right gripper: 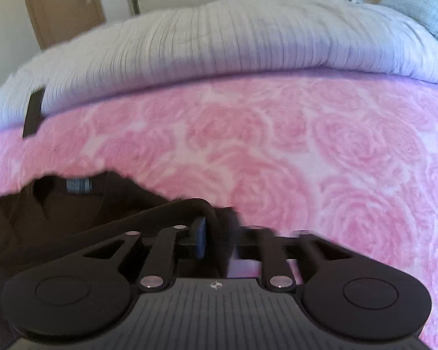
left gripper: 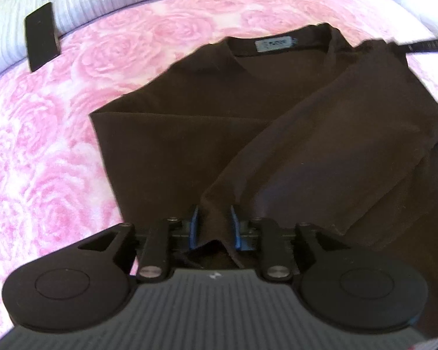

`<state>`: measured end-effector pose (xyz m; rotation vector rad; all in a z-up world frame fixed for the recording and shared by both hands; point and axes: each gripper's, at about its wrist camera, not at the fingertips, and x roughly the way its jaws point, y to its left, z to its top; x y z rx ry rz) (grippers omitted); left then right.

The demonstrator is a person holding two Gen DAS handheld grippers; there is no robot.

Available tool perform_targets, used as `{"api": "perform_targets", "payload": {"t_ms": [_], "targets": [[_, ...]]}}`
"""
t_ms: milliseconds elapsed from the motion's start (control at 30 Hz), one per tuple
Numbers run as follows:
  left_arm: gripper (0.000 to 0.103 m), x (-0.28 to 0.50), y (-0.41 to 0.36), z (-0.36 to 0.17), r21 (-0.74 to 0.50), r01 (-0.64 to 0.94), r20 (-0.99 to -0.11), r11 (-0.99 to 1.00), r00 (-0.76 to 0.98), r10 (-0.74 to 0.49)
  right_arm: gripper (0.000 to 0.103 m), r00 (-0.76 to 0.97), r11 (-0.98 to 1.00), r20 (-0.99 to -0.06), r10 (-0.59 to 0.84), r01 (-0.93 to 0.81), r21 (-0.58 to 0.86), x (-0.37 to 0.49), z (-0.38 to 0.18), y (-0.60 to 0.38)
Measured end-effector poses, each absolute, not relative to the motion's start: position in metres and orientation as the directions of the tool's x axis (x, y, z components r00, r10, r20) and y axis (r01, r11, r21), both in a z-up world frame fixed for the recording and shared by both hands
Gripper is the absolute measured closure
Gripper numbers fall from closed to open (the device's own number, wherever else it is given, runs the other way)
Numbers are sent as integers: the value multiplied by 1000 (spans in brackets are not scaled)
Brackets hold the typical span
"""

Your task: Fold clothes

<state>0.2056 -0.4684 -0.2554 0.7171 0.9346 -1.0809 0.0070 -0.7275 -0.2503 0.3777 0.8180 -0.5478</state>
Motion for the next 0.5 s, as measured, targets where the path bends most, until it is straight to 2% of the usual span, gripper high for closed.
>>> {"api": "perform_targets", "payload": {"t_ms": [133, 200, 367, 500], "targets": [[79, 211, -455, -237, 32, 924, -861, 380, 218, -459, 66, 573, 767, -732, -369, 632, 108, -15, -241, -717], [78, 210, -453, -243, 34, 928, -869, 372, 211, -447, 66, 605, 791, -718, -344, 599, 126, -27, -238, -705], [73, 211, -443, -261, 62, 945, -887, 322, 200, -417, 65, 541, 870, -828, -150, 470, 150, -31, -276, -668], [72, 222, -416, -242, 119, 909, -882, 400, 282, -378, 66, 484, 841, -850, -206, 531, 98, -59, -276, -658]]}}
